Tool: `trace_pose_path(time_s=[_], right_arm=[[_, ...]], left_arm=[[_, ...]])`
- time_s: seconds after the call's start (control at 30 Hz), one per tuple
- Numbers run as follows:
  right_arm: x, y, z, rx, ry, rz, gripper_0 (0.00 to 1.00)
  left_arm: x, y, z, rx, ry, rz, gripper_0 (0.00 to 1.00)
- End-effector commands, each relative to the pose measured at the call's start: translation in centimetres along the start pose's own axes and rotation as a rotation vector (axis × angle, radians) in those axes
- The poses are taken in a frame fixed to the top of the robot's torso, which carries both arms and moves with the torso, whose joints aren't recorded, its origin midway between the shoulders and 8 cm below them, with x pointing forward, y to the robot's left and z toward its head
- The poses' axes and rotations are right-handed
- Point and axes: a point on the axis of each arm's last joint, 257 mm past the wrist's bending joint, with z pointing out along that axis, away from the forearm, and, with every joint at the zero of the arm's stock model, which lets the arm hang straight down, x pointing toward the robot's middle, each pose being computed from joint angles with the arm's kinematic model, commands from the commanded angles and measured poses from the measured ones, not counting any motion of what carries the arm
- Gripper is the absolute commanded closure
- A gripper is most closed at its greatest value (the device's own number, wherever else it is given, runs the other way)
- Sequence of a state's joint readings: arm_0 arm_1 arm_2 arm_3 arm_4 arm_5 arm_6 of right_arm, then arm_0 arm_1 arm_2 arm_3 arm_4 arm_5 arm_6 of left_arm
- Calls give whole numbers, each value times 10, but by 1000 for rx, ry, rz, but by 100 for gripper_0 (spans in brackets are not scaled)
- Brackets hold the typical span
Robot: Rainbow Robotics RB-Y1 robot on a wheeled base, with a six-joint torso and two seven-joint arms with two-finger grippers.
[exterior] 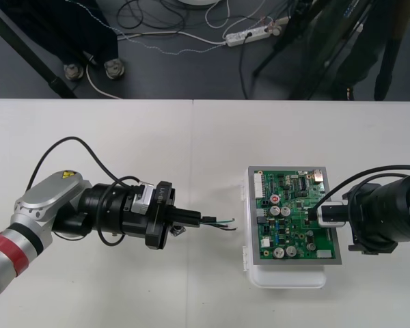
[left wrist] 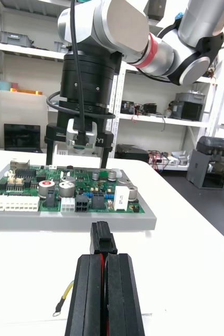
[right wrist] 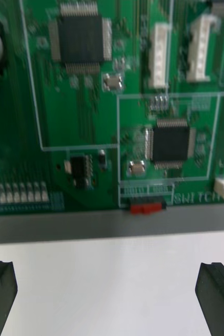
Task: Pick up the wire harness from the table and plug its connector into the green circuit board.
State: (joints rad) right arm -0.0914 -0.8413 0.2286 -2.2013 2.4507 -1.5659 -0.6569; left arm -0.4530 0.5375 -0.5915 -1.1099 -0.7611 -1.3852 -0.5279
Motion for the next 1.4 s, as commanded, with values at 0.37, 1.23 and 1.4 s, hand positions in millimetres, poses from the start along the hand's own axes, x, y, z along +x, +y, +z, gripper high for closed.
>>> trace_pose_path(time_s=[0.37, 1.23, 1.4], right_arm=[[-32, -12, -6, 43, -49, -4, 0], [-36, -20, -5, 68, -29, -39, 0], [-39, -21, -5, 73, -34, -26, 0]], left_arm=[[-3, 10, 47, -66, 26, -42, 100], [6, 5, 82, -66, 44, -58, 100], [10, 3, 85, -66, 52, -59, 100]])
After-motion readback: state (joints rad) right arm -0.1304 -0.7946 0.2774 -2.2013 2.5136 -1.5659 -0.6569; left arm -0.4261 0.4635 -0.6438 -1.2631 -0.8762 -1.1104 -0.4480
